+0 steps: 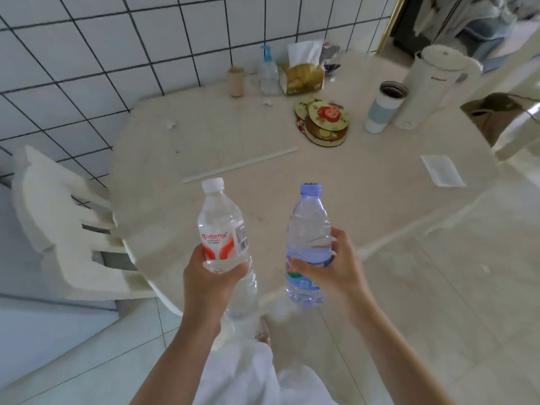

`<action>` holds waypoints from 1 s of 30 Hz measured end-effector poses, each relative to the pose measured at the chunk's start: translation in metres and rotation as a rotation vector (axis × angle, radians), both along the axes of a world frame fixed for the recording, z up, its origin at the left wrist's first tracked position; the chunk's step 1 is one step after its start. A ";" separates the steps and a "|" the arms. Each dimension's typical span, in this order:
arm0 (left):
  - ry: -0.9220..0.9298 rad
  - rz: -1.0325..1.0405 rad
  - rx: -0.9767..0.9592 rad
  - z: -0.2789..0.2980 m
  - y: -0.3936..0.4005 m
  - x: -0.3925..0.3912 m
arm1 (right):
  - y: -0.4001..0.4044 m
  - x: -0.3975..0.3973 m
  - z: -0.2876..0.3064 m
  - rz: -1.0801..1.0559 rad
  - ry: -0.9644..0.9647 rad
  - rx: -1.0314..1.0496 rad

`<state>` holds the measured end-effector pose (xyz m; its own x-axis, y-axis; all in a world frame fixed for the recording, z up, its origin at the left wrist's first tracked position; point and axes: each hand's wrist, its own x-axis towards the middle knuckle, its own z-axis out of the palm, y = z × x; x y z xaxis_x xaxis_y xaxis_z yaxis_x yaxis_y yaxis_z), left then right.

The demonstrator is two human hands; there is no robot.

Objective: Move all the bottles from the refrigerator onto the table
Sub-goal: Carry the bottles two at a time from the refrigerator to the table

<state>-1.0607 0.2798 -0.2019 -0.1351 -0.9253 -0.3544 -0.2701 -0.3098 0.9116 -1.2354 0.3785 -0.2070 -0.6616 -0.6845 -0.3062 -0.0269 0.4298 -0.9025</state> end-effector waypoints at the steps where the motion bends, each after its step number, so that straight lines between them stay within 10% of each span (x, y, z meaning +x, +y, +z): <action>1: -0.005 0.017 -0.009 -0.001 -0.014 -0.005 | -0.015 -0.006 0.001 0.029 0.014 0.006; 30: -0.293 0.420 -0.204 -0.100 -0.238 -0.094 | -0.323 -0.079 -0.065 0.456 0.033 0.044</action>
<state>-1.1546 0.0417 -0.3019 0.3376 -0.9324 -0.1292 -0.4129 -0.2700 0.8698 -1.3142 0.0552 -0.2723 -0.3059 -0.8946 -0.3257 -0.2501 0.4056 -0.8792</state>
